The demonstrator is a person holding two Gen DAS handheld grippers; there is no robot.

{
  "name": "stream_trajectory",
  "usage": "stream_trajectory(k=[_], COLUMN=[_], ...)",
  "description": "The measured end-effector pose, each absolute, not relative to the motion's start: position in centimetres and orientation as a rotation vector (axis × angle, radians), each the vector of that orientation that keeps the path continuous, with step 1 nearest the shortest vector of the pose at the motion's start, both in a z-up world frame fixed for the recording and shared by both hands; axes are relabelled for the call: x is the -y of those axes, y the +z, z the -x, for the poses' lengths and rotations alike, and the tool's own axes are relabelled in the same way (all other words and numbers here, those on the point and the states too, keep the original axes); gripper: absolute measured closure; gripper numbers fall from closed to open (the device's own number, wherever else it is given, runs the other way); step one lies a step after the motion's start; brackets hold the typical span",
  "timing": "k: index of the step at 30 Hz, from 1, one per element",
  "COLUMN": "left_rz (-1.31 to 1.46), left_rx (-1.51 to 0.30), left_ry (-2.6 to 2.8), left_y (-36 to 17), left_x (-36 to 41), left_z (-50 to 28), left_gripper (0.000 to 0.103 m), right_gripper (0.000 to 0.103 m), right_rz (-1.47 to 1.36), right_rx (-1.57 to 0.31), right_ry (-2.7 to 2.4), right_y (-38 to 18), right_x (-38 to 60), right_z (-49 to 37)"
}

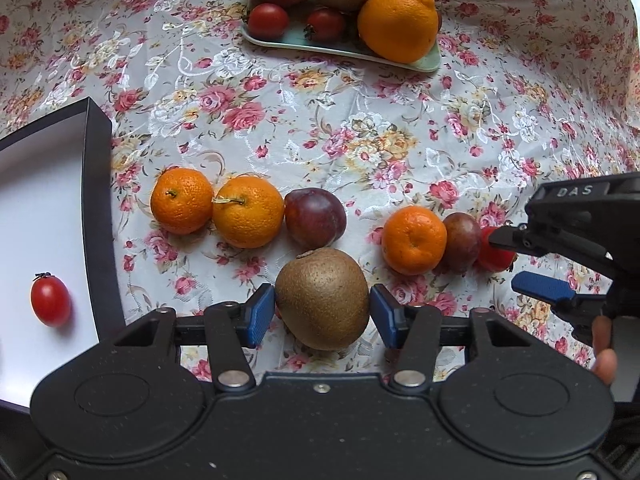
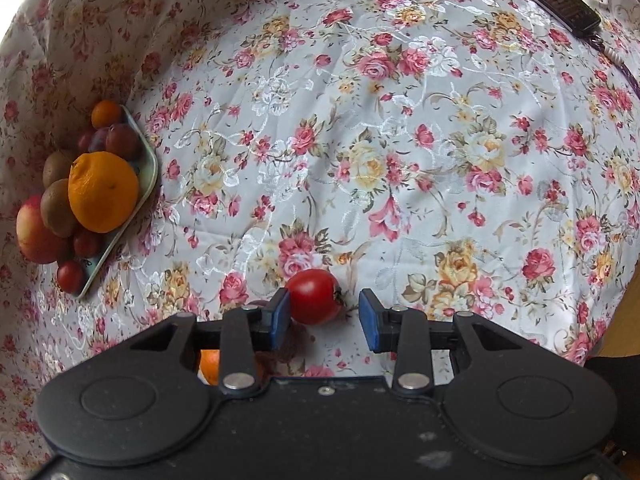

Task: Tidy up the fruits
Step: 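Grasp the brown kiwi with the left gripper while the right gripper grasps another red tomato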

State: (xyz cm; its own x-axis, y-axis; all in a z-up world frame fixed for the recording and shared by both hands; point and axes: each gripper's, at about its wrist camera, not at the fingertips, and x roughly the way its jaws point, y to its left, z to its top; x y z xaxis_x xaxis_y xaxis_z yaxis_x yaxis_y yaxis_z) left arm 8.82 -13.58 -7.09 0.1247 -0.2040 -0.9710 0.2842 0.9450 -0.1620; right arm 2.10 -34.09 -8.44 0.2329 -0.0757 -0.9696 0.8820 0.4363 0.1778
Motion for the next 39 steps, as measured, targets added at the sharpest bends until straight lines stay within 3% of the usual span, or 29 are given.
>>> stream_trajectory(k=[14,39], left_rz=[-0.104,-0.068], left_rx=[-1.406,-1.387], left_ry=[-0.368,-0.326], left_y=[-7.2,-6.2], left_x=[14.2,12.8], left_z=[-9.1,-9.5], left_gripper=[0.044,0.046], right_gripper=[0.062,0.067], right_rz=[-0.840,-0.857], right_rx=[-1.178,-1.275], right_ry=[-0.805,-0.827], right_y=[-9.9,-9.1], right_x=[34.3,34.4], right_z=[-3.7,-2.8])
